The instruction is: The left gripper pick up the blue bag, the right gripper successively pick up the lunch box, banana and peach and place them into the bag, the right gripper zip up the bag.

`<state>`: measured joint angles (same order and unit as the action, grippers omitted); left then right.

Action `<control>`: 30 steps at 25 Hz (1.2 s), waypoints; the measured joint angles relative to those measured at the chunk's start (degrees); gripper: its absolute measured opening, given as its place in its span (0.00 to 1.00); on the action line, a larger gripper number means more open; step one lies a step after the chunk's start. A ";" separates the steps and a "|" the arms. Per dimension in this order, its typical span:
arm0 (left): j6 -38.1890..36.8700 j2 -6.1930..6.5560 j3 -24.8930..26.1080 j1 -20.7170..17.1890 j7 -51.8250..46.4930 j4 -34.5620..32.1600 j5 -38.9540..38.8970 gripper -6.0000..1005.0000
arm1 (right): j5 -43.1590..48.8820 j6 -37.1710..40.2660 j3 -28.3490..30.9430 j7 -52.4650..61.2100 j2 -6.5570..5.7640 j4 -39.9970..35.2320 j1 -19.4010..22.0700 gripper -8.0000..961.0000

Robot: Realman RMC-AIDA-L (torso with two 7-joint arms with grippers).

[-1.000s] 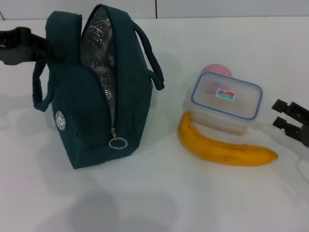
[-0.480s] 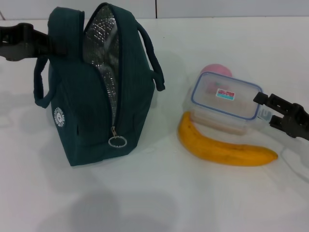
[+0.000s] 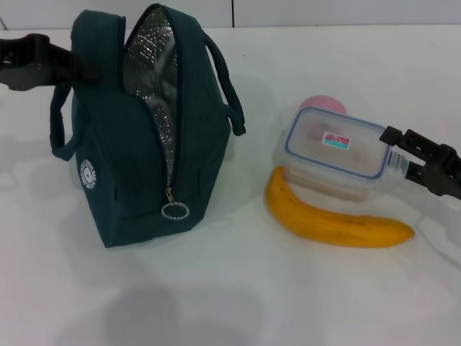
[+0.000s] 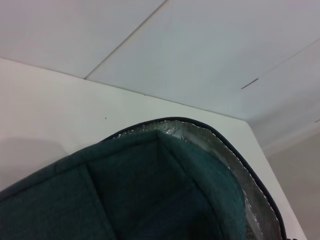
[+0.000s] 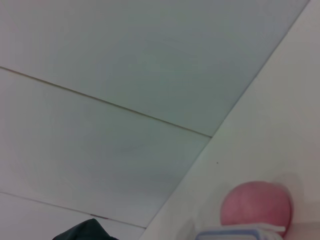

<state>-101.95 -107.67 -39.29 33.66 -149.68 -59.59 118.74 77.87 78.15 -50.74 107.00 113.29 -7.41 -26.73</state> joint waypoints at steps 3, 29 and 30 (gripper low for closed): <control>0.00 0.00 0.00 0.00 0.00 0.00 0.00 0.04 | -0.01 0.03 -0.22 0.00 0.00 -0.23 -0.17 0.83; -0.10 0.36 0.00 -0.04 0.15 0.00 0.00 0.04 | 1.74 -0.59 -0.68 -0.46 0.64 -0.86 0.37 0.28; -0.10 0.36 0.00 -0.09 0.17 0.00 0.00 0.04 | 1.74 -0.54 -0.68 -0.47 0.65 -0.85 0.37 0.24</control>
<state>-102.04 -107.31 -39.29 33.57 -149.51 -59.59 118.74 79.62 77.60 -51.42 106.54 113.94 -8.27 -26.36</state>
